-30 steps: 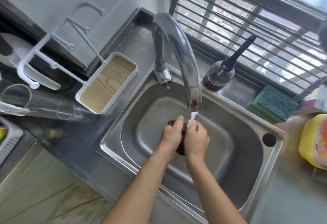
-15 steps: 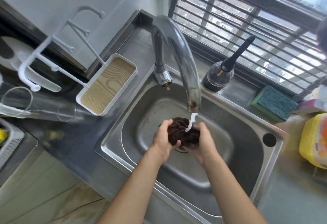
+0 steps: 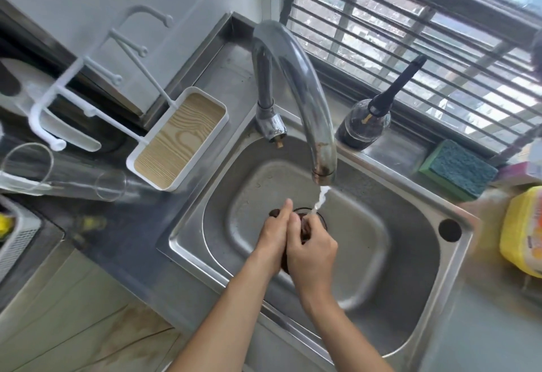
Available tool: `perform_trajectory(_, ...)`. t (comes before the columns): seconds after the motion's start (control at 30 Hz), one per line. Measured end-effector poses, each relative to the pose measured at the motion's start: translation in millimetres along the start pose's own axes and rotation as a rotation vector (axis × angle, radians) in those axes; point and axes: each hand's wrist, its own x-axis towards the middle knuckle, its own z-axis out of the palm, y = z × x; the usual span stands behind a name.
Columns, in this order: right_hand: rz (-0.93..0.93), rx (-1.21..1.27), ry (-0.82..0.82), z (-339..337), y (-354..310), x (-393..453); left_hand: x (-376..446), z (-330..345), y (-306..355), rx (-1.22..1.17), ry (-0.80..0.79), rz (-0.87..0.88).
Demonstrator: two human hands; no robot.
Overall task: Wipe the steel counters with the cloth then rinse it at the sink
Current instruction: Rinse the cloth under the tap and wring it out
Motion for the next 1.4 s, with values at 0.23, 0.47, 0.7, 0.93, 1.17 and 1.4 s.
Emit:
perform_trajectory(0.23,0.477,0.060,0.069,-6,-9,70,-5,17,3,0.077,-0.033,0.265)
perform_trajectory(0.47,0.190,0.085,0.006,2,-25,27,-2,6,20,-0.062,0.105,0.199)
perform_trajectory(0.7,0.693,0.152,0.050,-7,25,82,-16,14,3,-0.004,-0.087,0.266)
perform_trajectory(0.93,0.010,-0.074,-0.041,-11,16,3,12,6,8,-0.202,0.070,0.099)
perform_trajectory(1.17,0.222,0.014,0.166,7,6,38,-15,21,-2,-0.174,-0.035,0.142)
perform_trajectory(1.4,0.176,0.143,0.002,-4,-14,4,-7,13,26,-0.030,0.076,0.212)
